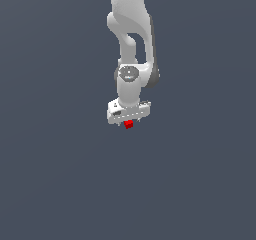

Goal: Pick up the red cube and move it to a goal position.

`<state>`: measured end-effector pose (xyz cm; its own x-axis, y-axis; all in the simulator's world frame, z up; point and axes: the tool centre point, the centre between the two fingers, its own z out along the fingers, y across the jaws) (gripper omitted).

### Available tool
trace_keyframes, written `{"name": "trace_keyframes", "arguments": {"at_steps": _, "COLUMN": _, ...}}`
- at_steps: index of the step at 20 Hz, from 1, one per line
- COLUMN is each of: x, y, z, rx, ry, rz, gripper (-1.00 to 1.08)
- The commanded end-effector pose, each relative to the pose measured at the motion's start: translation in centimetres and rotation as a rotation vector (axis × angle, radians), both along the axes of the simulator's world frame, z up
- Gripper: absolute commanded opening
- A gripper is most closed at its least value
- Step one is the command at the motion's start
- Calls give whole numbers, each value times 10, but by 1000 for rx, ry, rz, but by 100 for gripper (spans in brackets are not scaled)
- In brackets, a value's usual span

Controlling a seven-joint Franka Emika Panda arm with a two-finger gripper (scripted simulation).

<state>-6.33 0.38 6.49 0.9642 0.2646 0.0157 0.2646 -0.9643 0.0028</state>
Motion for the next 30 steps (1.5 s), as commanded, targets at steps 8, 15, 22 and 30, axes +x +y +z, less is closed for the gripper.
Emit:
{"name": "trace_keyframes", "arguments": {"at_steps": 8, "x": -24, "y": 0, "z": -42, "rx": -1, "ry": 15, "rz": 90, "gripper": 100}}
{"name": "trace_keyframes", "arguments": {"at_steps": 15, "x": -25, "y": -1, "z": -45, "rx": -1, "ry": 16, "rz": 95, "gripper": -100}}
{"name": "trace_keyframes", "arguments": {"at_steps": 22, "x": -25, "y": -1, "z": -44, "rx": -2, "ry": 15, "rz": 94, "gripper": -100}}
{"name": "trace_keyframes", "arguments": {"at_steps": 30, "x": -26, "y": -2, "z": -29, "rx": -2, "ry": 15, "rz": 94, "gripper": -100}}
